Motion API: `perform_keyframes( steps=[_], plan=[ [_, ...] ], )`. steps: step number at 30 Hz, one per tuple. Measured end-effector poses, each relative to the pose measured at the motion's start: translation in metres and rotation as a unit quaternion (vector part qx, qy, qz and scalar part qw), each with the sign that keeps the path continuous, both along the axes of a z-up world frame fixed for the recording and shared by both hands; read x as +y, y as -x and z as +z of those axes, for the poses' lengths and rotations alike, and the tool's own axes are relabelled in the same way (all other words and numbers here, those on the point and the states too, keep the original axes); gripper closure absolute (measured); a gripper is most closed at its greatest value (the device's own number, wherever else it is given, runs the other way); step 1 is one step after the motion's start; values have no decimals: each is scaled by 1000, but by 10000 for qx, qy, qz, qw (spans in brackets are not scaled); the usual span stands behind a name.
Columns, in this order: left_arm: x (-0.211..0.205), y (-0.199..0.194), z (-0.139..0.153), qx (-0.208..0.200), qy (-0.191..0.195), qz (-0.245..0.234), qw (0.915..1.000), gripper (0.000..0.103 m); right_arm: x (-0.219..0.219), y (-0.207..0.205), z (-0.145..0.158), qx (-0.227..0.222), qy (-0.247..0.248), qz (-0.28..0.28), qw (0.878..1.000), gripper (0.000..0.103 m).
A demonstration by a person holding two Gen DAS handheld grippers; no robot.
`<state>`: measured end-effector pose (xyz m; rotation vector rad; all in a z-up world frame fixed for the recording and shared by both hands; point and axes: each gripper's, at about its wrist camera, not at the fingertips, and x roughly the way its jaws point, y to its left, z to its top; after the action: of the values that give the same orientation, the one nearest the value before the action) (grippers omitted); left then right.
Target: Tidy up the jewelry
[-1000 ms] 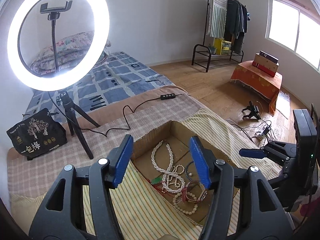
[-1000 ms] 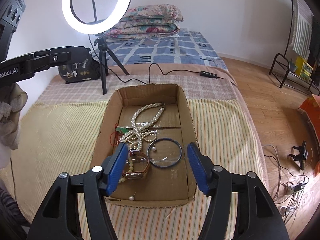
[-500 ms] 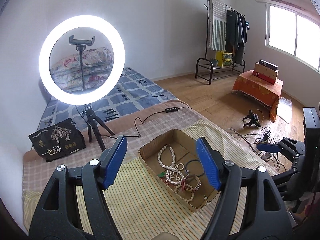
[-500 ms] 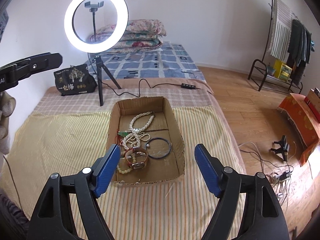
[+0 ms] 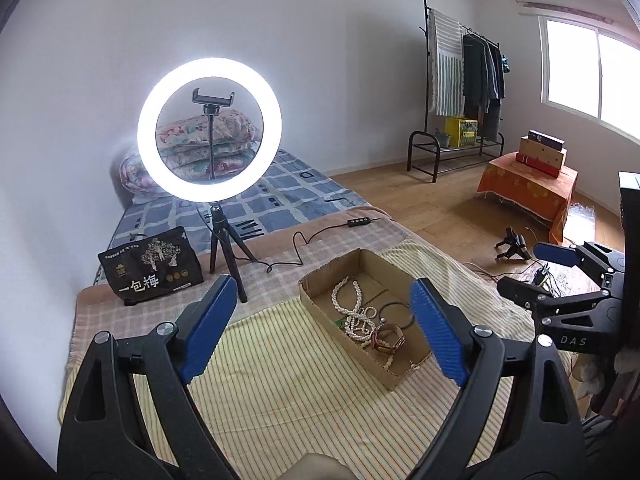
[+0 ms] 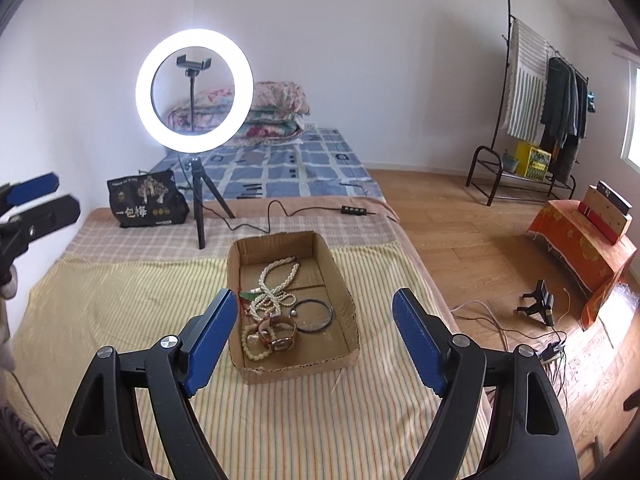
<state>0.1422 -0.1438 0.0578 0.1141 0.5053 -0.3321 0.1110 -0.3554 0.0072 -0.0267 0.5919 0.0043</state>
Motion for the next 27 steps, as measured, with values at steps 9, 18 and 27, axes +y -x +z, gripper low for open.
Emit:
perform_keyframes(
  steps=[9,18,27],
  plan=[
    [18,22,-13,125,55,203,9997,3,9,7,-8,-286,-50,-161,9994,21],
    [27,32,-22,130,-58,283,9995,0,14,7,-21,-195,-218,-68,9995,21],
    [30,33,-24,134,-83,320,9994,0,13,7,-21,-155,-328,-35,9993,21]
  ],
)
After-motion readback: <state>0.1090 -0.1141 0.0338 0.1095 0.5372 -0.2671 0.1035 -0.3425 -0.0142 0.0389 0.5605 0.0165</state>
